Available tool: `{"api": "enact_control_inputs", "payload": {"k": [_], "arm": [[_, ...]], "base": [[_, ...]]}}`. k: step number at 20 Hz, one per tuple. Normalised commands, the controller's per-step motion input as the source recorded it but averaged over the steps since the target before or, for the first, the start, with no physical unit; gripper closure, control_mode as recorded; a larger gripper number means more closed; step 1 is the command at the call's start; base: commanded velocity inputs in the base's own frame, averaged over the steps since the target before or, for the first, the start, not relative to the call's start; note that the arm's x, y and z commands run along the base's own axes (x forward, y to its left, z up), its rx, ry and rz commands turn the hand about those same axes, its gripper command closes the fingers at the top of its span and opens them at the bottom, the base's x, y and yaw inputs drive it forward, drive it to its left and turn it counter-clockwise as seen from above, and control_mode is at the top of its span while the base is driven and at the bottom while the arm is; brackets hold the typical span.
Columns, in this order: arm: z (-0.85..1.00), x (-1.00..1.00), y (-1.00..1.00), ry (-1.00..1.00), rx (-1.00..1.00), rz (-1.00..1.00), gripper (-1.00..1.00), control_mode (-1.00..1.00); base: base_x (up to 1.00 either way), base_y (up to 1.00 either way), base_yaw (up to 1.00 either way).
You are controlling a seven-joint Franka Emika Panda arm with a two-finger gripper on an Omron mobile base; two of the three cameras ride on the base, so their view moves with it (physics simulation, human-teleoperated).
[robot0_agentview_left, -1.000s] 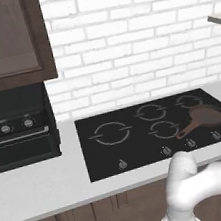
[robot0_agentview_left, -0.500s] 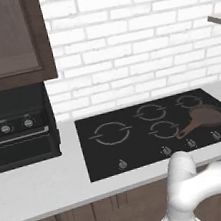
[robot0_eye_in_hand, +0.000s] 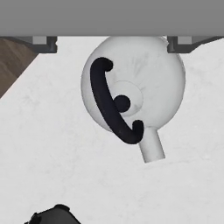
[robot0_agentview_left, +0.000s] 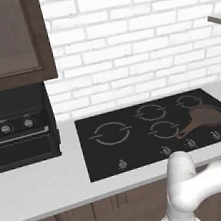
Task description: Pick the kettle from the counter and place it on a stove burner. Then turn the burner on.
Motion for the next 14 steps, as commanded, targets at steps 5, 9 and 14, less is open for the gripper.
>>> {"api": "enact_control_inputs", "payload": {"k": [5, 9, 14], "arm": [[-0.01, 0.10, -0.11, 0.00, 0.00, 0.00, -1.00, -1.00], [-0.08, 0.22, -0.09, 0.00, 0.00, 0.00, -1.00, -1.00], [-0.15, 0.14, -0.08, 0.00, 0.00, 0.00, -1.00, -1.00]], "base": [[0.00, 0.00, 0.00], [0.00, 0.00, 0.00], [0.00, 0.00, 0.00]]}}
